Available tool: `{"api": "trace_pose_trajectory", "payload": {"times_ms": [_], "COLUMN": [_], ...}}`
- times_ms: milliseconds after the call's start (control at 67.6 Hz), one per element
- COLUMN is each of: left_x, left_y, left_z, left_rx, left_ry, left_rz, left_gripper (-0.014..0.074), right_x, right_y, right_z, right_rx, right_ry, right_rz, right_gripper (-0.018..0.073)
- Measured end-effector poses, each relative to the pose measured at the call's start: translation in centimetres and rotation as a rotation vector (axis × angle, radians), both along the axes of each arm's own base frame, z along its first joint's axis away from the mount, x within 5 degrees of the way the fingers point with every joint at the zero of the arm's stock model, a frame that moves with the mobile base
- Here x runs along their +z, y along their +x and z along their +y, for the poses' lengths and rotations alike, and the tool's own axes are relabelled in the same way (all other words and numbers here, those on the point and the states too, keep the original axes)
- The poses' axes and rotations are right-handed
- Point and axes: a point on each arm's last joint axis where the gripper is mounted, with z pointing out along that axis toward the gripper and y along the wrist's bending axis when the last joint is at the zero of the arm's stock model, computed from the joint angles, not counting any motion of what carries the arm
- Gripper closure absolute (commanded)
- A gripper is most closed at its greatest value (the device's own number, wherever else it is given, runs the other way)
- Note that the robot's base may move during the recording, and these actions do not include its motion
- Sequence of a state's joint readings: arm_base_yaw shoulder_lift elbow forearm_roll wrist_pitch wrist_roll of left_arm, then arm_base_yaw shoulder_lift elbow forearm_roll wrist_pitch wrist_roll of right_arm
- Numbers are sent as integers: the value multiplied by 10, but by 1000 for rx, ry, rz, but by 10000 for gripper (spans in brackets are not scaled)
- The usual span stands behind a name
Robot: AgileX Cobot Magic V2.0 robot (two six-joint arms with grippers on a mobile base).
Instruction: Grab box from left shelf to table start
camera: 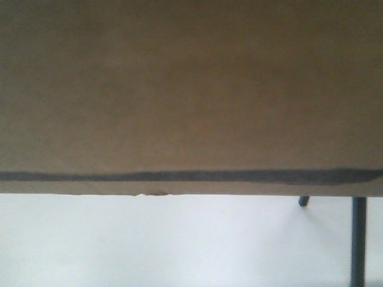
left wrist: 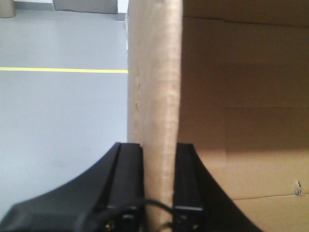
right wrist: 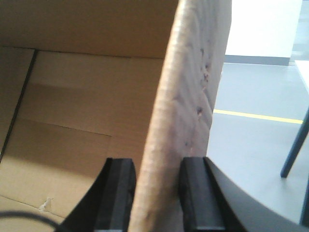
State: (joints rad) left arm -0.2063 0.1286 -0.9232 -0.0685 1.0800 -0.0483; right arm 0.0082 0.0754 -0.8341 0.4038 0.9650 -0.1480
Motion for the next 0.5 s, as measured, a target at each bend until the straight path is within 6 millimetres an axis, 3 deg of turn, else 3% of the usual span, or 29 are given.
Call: {"api": "trace_pose_trajectory", "payload": {"times_ms": [503], "left_x": [0], "left_y": [0], "left_z": [0], "left_rx": [-1], "left_ry": [-1], "left_rz": [0], "left_gripper": [689], "right_x": [0], "right_y": [0], "right_z": [0], "right_rx": [0], "right_ry": [0], "right_rz": [-2], "right_gripper": [503]}}
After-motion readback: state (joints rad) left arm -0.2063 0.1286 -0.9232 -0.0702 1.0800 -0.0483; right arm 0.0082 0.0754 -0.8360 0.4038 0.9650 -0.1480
